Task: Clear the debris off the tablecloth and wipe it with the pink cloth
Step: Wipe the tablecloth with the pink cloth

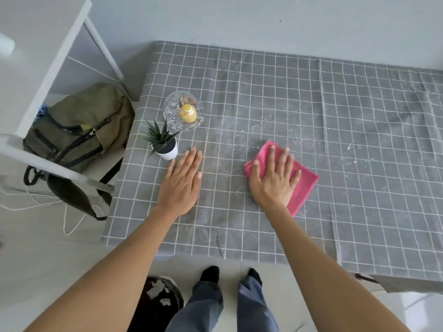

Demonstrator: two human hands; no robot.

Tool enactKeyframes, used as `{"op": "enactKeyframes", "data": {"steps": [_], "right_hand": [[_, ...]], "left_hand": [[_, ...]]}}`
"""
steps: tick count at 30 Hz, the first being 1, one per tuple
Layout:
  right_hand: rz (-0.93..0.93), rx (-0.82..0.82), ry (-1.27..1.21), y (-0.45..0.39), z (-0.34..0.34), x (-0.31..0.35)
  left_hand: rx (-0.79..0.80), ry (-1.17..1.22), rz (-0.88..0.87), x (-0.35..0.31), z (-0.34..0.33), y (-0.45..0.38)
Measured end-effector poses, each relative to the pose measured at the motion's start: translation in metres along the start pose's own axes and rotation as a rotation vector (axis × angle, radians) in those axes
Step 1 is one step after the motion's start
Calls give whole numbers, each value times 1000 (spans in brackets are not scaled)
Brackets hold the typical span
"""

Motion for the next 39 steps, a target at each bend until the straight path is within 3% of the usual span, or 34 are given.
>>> {"op": "enactKeyframes", "data": {"steps": [4,9,14,19,24,28,33,39], "right_hand": [[410,80,177,29,-25,40],[546,59,212,26,-28,30],[520,42,233,16,-18,12],[257,2,205,5,6,-40],[132,-8,83,12,4,-36],[205,32,109,24,-5,-12],[453,109,196,49,-36,47],[543,102,220,47,-33,30]], "left_hand": [[-18,-11,5,2,0,2],[-32,-16,-4,4,0,1],[-23,-19,-5,4,0,2],[-17,-23,-2,4,-1,3],[-15,-38,8,4,-2,1],[-13,-31,15,3,-1,1],[-19,-50,11,4,-2,0],[-17,-34,-1,5,-1,1]]}}
Point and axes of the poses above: each hand's wrist, its own y-axis away from the middle knuckle, its own z-axis out of the back of the hand, x = y × z, the point moved 1 cm from there along -y, towards the middle knuckle, and after that the axes turned 9 degrees about x, right-handed, at the moved point
